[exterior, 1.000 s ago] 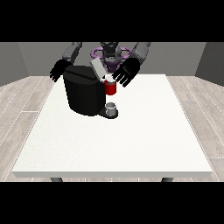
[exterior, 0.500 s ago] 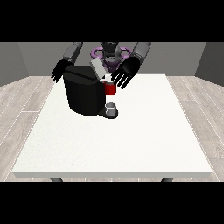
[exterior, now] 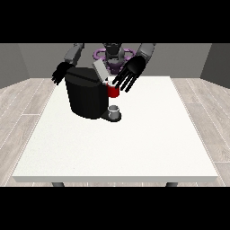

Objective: Insert the coffee pod into the coffee machine and close the lid

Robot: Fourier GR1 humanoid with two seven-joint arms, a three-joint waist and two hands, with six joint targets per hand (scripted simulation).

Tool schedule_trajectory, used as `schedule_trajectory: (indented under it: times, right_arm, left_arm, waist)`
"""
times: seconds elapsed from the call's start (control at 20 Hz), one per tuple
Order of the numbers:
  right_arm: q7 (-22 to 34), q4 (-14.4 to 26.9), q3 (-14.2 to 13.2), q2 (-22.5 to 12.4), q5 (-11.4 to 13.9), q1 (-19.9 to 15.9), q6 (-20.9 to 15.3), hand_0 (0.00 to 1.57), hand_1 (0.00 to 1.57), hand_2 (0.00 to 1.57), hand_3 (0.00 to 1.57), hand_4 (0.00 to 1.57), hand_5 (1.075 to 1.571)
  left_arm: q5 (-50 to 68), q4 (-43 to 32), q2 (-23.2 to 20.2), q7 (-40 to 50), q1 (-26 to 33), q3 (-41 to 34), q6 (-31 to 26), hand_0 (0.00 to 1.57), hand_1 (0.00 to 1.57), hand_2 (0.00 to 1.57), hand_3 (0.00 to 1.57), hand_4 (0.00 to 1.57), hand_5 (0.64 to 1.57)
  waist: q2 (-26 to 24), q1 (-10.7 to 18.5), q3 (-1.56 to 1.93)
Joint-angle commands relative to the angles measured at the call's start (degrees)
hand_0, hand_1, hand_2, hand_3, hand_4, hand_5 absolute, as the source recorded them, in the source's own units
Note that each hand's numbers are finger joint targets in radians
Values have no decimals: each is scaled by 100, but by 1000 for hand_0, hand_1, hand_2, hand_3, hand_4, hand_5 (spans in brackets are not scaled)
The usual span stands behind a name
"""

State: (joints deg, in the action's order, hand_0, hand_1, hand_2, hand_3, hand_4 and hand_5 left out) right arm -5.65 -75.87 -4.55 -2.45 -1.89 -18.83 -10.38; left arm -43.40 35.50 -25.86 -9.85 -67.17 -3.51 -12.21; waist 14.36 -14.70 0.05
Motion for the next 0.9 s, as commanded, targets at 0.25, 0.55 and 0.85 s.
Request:
schedule_trajectory:
  times: [0.25,0.55,0.85]
  right_arm:
    - [131,-135,126,109,1,390,-20,0,0,0,0,381,1571]
    - [138,-13,-234,-174,-281,584,181,0,0,0,0,434,1571]
    - [-4,-6,-258,-7,-292,1062,60,0,0,0,0,445,1571]
  left_arm:
    - [-5,6,-22,-144,391,-69,-74,0,0,0,0,0,1571]
    - [357,205,504,-14,913,-268,-46,0,0,0,0,0,1571]
    - [1942,139,1386,-187,1549,-1533,-63,0,0,0,0,261,1571]
  waist:
    - [-507,110,-5]
    - [-1064,453,-5]
    - [-1859,944,-17]
